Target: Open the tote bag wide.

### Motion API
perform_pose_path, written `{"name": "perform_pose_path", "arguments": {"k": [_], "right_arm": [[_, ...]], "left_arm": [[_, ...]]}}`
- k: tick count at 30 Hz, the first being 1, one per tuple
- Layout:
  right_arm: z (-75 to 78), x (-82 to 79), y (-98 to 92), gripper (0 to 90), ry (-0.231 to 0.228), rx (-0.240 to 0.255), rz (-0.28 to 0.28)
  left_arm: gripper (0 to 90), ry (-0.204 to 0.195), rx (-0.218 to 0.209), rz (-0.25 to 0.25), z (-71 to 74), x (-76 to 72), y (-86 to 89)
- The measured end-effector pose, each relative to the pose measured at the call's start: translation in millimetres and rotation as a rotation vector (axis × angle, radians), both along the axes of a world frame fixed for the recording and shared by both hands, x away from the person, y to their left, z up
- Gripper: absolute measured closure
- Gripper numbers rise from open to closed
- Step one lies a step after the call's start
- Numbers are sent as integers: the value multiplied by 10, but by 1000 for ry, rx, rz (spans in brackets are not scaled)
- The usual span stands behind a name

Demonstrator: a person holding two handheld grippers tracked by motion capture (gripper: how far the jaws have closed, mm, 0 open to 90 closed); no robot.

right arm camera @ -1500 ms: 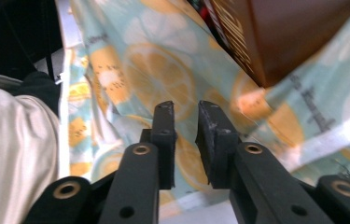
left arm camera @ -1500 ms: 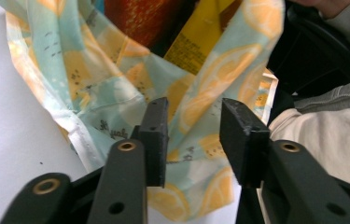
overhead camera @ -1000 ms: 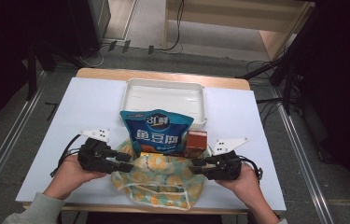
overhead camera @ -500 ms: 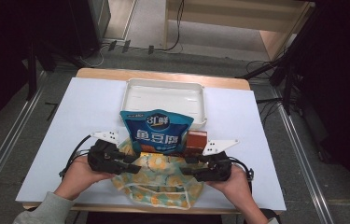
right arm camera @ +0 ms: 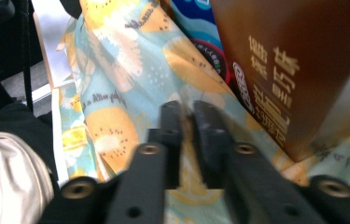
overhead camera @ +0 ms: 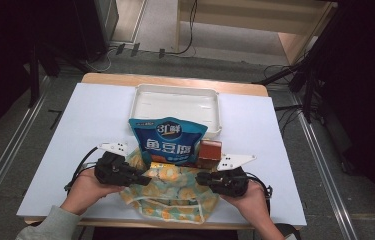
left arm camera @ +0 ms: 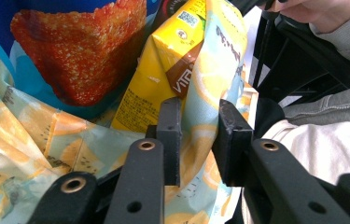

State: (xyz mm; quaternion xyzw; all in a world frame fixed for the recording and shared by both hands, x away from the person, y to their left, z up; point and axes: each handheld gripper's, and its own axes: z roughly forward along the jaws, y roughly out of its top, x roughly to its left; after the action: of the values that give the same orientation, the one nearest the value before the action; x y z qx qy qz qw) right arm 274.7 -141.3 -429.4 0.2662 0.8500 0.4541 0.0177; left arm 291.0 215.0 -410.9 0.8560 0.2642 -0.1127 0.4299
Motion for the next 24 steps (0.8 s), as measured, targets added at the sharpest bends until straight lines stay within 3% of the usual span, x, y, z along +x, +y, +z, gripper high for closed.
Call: {"name": "perform_pose_path", "arguments": {"k": [6, 10, 16, 24], "right_arm": [[16, -4, 8, 900, 23, 1, 20], [28, -17, 8, 900, 30, 2, 31], [52, -93, -29, 900, 39, 7, 46], [71, -115, -57, 900, 28, 24, 38]], "left_arm": [[890, 12, 0, 2, 25, -24, 32], [896, 1, 3, -2, 41, -60, 37], [893, 6, -37, -12, 38, -125, 56], [885, 13, -31, -46, -34, -233, 6]]}}
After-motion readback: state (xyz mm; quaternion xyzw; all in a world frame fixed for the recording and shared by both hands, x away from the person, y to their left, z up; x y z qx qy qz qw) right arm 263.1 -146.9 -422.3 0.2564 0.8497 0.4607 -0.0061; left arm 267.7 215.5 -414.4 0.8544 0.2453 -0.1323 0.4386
